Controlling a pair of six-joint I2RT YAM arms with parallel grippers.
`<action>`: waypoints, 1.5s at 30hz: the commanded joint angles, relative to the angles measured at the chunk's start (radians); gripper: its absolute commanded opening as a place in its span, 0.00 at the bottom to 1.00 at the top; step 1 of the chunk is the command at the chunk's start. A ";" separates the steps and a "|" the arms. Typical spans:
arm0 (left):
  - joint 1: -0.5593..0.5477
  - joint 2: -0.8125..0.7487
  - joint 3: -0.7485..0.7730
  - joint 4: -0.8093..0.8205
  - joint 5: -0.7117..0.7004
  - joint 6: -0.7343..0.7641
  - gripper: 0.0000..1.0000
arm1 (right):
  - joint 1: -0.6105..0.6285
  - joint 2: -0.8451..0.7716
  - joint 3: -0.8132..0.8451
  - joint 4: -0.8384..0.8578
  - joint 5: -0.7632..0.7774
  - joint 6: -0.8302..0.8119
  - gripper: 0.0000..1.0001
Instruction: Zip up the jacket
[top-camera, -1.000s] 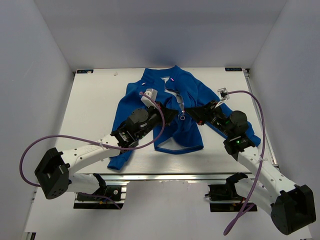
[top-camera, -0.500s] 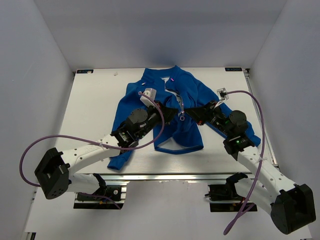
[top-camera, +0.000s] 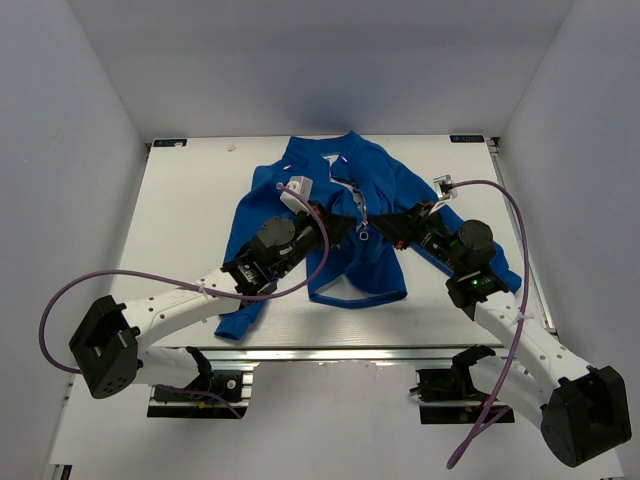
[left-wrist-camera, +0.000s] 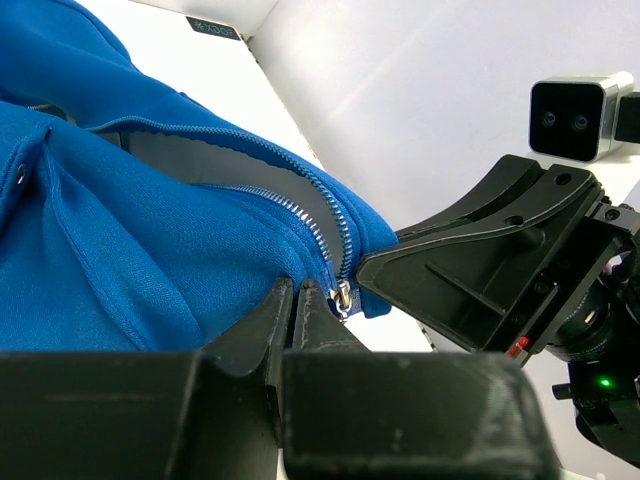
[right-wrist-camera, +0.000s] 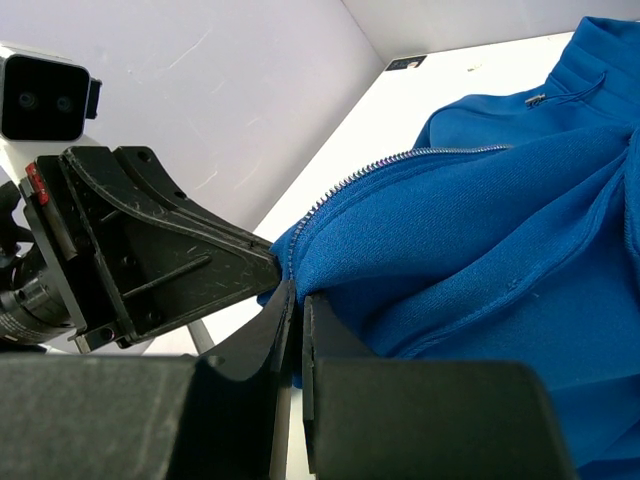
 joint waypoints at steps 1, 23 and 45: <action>0.002 -0.023 0.002 0.032 0.017 -0.003 0.00 | 0.009 -0.013 0.052 0.100 -0.008 0.026 0.00; 0.002 -0.049 0.028 0.008 -0.014 0.033 0.00 | 0.010 -0.018 0.034 0.080 -0.013 0.032 0.00; 0.002 -0.061 0.019 0.031 0.013 0.022 0.00 | 0.009 0.011 0.032 0.111 -0.028 0.055 0.00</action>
